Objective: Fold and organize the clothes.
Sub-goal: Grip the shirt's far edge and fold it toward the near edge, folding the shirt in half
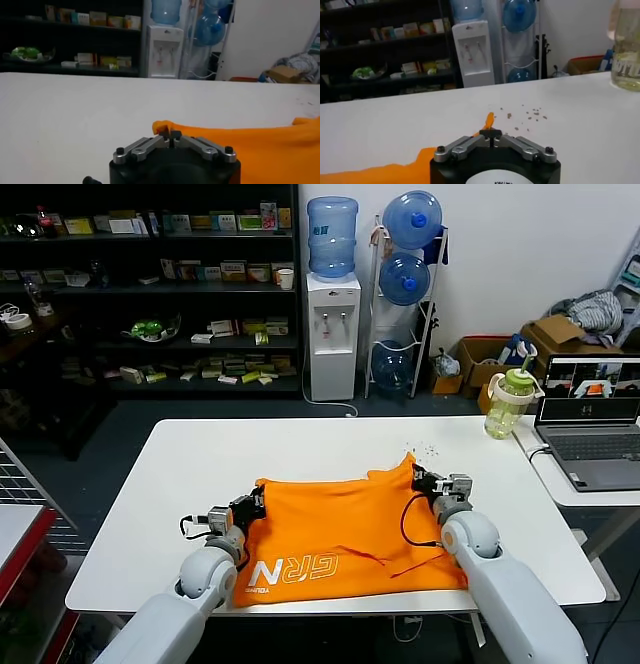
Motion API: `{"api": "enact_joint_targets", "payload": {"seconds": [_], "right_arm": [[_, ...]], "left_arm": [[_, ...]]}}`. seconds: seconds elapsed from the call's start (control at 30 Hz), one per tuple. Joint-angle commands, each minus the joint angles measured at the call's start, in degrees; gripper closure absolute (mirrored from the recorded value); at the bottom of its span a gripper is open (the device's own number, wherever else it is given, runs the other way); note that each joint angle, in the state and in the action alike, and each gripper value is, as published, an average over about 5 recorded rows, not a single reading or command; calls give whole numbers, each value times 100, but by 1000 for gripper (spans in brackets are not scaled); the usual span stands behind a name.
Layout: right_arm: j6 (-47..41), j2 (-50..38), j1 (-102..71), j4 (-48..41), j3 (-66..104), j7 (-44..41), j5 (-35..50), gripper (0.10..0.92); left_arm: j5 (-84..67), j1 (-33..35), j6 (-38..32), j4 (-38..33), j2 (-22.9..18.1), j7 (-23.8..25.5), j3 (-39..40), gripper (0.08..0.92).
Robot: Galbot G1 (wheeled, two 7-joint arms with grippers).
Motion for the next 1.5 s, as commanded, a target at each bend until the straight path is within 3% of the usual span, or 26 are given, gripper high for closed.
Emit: {"api": "enact_joint_targets", "payload": {"seconds": [0.03, 0.37, 0.8, 1.13, 1.5], "right_arm": [[-347, -721, -1361, 1823, 376, 286, 345, 901], [-1012, -1145, -2572, 3305, 884, 904, 730, 901], [-1336, -1196, -3314, 3790, 1180, 1274, 637, 875], [-1291, -1181, -3616, 3990, 1475, 1116, 474, 600], [-1147, -1069, -4168, 4146, 1890, 959, 205, 280]], "left_arm": [[-384, 1291, 100, -1717, 687, -108, -220, 903], [-429, 2298, 160, -3055, 1095, -367, -472, 903], [-162, 2762, 252, -3204, 1060, -523, -445, 886], [121, 3008, 236, -3139, 919, -545, -565, 613], [374, 2885, 70, -2473, 522, -441, -629, 301]]}}
